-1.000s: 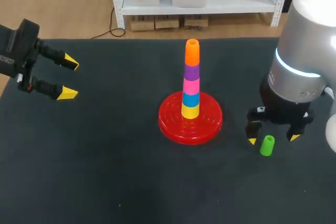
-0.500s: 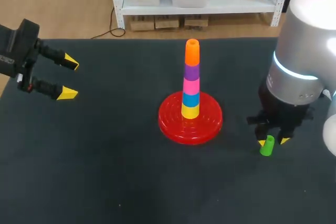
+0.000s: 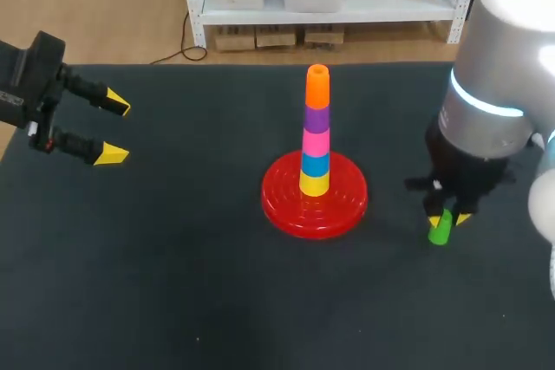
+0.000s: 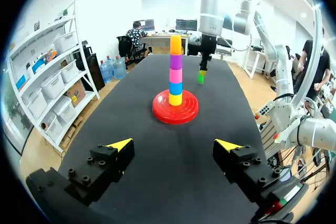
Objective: Pick up and stack the cylinders on the red base in this order: pink,purple,orange,green
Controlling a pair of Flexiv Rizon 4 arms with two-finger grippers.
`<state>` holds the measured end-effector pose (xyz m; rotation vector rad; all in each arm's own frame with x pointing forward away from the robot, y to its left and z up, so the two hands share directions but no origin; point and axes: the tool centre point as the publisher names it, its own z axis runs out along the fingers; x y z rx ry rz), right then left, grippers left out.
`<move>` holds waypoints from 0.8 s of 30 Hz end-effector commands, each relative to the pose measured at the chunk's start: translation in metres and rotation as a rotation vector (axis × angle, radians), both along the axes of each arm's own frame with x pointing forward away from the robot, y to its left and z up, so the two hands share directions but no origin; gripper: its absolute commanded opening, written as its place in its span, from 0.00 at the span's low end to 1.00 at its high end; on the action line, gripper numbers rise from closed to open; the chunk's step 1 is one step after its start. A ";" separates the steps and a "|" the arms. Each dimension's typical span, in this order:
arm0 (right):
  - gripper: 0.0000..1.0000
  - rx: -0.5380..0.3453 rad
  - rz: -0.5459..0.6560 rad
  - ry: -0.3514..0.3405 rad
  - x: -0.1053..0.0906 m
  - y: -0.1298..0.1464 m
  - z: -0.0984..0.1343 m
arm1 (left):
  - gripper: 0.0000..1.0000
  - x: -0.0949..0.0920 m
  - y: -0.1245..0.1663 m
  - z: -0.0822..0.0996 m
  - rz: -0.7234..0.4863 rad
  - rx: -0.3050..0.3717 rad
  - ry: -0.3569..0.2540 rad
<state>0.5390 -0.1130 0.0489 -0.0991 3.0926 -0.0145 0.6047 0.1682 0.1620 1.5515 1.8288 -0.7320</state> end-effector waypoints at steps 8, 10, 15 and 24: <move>0.00 -0.013 0.029 -0.037 0.035 0.041 0.178 | 1.00 0.000 0.001 -0.001 -0.001 -0.004 -0.004; 0.00 -0.008 0.048 -0.066 0.043 0.056 0.205 | 1.00 0.000 0.001 -0.001 -0.001 -0.004 -0.004; 0.00 -0.004 0.079 -0.106 0.066 0.095 0.244 | 1.00 0.000 0.001 -0.001 -0.001 -0.004 -0.004; 0.00 -0.013 0.128 -0.063 0.081 0.148 0.247 | 1.00 0.000 0.001 -0.001 -0.001 -0.004 -0.004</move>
